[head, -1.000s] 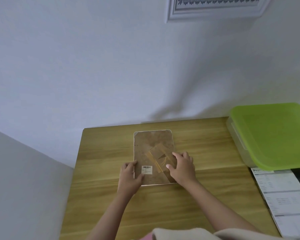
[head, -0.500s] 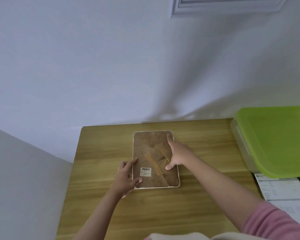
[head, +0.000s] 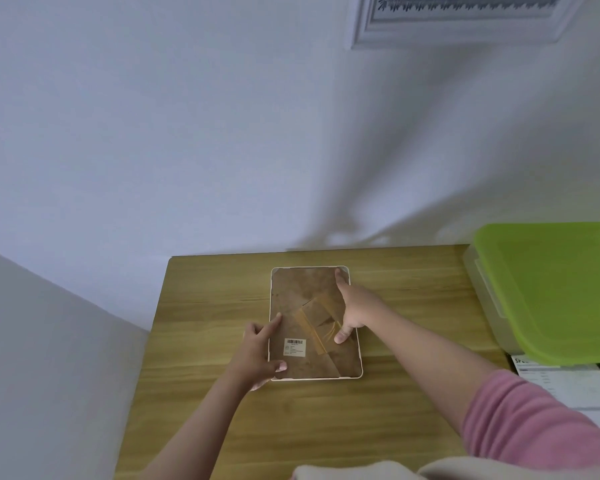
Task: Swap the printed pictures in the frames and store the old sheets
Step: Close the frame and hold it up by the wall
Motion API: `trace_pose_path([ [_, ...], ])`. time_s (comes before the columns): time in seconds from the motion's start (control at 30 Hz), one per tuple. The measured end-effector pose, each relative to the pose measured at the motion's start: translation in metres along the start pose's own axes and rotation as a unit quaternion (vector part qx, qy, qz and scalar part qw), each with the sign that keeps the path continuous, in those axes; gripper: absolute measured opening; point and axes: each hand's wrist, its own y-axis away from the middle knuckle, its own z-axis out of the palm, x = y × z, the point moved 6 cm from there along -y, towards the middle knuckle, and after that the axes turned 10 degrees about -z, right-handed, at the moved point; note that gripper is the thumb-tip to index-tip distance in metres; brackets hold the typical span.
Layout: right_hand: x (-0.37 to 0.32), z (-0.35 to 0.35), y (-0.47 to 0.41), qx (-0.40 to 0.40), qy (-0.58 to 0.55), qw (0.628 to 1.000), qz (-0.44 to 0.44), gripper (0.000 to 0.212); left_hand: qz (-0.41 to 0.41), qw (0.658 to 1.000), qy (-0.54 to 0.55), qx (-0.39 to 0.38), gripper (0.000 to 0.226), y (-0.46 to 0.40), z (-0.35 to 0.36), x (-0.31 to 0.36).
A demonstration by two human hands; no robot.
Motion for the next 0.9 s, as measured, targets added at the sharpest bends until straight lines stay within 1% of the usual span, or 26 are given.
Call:
trace_pose_path([
  [0.1, 0.010, 0.011, 0.011, 0.045, -0.122, 0.991, -0.020, 0.143, -0.032, 0.999, 0.015, 0.010, 0.095, 0.004, 0.000, 0.004],
  [0.13, 0.013, 0.018, 0.016, 0.064, -0.170, 0.983, -0.021, 0.138, -0.046, 0.998, 0.047, -0.002, 0.094, 0.005, 0.000, 0.003],
  [0.17, 0.017, 0.026, 0.020, 0.087, -0.228, 0.969, -0.023, 0.133, -0.060, 0.991, 0.112, -0.028, 0.092, 0.007, 0.000, 0.002],
  [0.2, 0.018, 0.033, 0.028, 0.116, -0.290, 0.950, -0.020, 0.128, -0.073, 0.974, 0.205, -0.060, 0.087, 0.010, 0.001, 0.002],
  [0.23, 0.018, 0.038, 0.036, 0.151, -0.352, 0.923, -0.021, 0.120, -0.083, 0.950, 0.286, -0.096, 0.080, 0.014, 0.001, 0.004],
  [0.27, 0.016, 0.041, 0.047, 0.188, -0.398, 0.897, -0.025, 0.108, -0.085, 0.926, 0.345, -0.124, 0.075, 0.021, -0.001, 0.007],
  [0.3, 0.014, 0.044, 0.056, 0.226, -0.426, 0.875, -0.032, 0.094, -0.078, 0.916, 0.368, -0.137, 0.072, 0.028, -0.003, 0.009],
  [0.33, 0.013, 0.046, 0.065, 0.262, -0.434, 0.861, -0.034, 0.084, -0.067, 0.914, 0.376, -0.140, 0.070, 0.034, -0.006, 0.012],
  [0.37, 0.011, 0.047, 0.072, 0.297, -0.436, 0.849, -0.039, 0.079, -0.051, 0.917, 0.372, -0.134, 0.070, 0.041, -0.010, 0.015],
  [0.43, 0.007, 0.047, 0.086, 0.343, -0.430, 0.833, -0.054, 0.076, -0.020, 0.925, 0.361, -0.117, 0.068, 0.055, -0.018, 0.023],
  [0.47, 0.005, 0.045, 0.090, 0.353, -0.413, 0.838, -0.056, 0.075, -0.006, 0.926, 0.360, -0.114, 0.066, 0.061, -0.022, 0.028],
  [0.5, 0.004, 0.042, 0.094, 0.359, -0.383, 0.850, -0.049, 0.074, 0.010, 0.926, 0.361, -0.110, 0.065, 0.067, -0.027, 0.033],
  [0.53, 0.002, 0.038, 0.097, 0.366, -0.346, 0.863, -0.038, 0.072, 0.027, 0.925, 0.365, -0.103, 0.064, 0.074, -0.032, 0.038],
  [0.57, 0.000, 0.031, 0.101, 0.388, -0.305, 0.869, -0.040, 0.070, 0.042, 0.925, 0.368, -0.091, 0.063, 0.080, -0.038, 0.043],
  [0.6, -0.007, 0.020, 0.108, 0.417, -0.270, 0.866, -0.060, 0.067, 0.058, 0.925, 0.369, -0.075, 0.062, 0.085, -0.043, 0.048],
  [0.67, -0.027, -0.002, 0.122, 0.455, -0.229, 0.848, -0.145, 0.059, 0.087, 0.924, 0.370, -0.038, 0.058, 0.095, -0.050, 0.059],
  [0.7, -0.038, -0.011, 0.127, 0.448, -0.238, 0.841, -0.188, 0.056, 0.100, 0.923, 0.371, -0.020, 0.056, 0.101, -0.053, 0.065],
  [0.77, -0.058, -0.023, 0.136, 0.396, -0.296, 0.833, -0.251, 0.056, 0.124, 0.924, 0.362, 0.014, 0.054, 0.110, -0.056, 0.077],
  [0.83, -0.072, -0.031, 0.142, 0.355, -0.319, 0.833, -0.279, 0.058, 0.143, 0.930, 0.334, 0.047, 0.051, 0.117, -0.058, 0.087],
  [0.9, -0.080, -0.036, 0.148, 0.336, -0.338, 0.825, -0.305, 0.058, 0.155, 0.938, 0.301, 0.072, 0.053, 0.123, -0.057, 0.097],
])
